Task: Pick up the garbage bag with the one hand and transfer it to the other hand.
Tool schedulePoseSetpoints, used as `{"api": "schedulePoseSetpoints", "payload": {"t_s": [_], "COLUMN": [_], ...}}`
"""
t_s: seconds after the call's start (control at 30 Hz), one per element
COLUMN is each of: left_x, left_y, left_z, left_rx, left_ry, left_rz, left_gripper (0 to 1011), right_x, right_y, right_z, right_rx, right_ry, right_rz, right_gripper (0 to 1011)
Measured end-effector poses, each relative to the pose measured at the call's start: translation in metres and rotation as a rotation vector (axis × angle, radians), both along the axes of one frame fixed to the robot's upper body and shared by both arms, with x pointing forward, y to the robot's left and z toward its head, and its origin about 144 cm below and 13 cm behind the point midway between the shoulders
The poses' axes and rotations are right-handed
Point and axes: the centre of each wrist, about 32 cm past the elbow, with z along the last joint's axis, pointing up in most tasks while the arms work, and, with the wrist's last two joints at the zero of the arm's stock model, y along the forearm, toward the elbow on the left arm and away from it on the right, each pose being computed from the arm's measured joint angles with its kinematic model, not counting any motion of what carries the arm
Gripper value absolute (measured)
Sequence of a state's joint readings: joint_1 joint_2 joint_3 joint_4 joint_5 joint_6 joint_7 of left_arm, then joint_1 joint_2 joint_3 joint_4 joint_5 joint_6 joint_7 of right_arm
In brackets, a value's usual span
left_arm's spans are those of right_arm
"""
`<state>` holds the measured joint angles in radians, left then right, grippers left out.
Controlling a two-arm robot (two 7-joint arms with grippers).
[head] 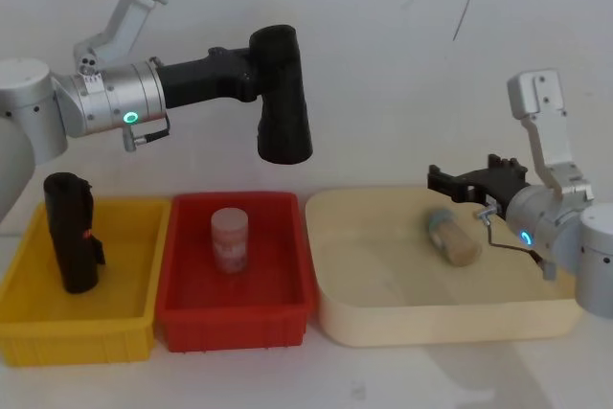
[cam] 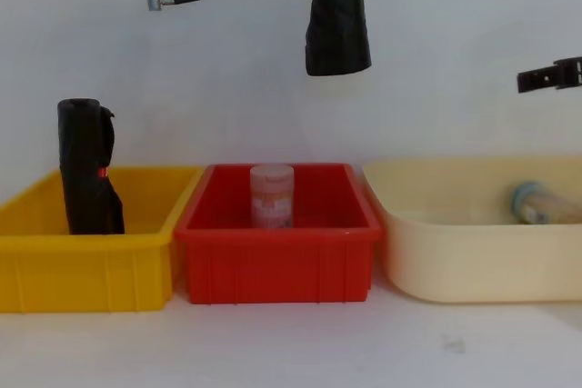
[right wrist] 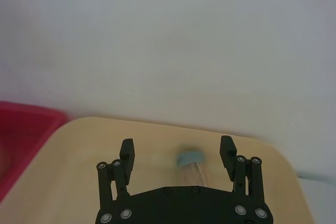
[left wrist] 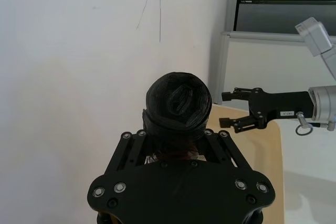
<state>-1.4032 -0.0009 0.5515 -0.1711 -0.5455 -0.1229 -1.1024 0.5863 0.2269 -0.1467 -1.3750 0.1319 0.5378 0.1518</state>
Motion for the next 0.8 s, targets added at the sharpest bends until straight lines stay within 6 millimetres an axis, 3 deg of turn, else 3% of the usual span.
{"api": "schedulePoseSetpoints", "payload": {"t_s": [0.33, 0.8], "left_x": [0.0, 0.0], "left_y": [0.0, 0.0], "left_z": [0.0, 0.0], "left_rx": [0.001, 0.001], "left_ry": [0.001, 0.001], "left_rz": [-0.003, -0.004], "left_gripper": [394, 394], "right_x": [-0.005, -0.004], "right_y": [0.008, 0.035], "right_z": [0.003, 0.01], "right_rx": [0.035, 0.097], "right_ry": [-0.02, -0.084], "right_rz": [0.114, 0.333], "right_gripper": [1001, 1001]}}
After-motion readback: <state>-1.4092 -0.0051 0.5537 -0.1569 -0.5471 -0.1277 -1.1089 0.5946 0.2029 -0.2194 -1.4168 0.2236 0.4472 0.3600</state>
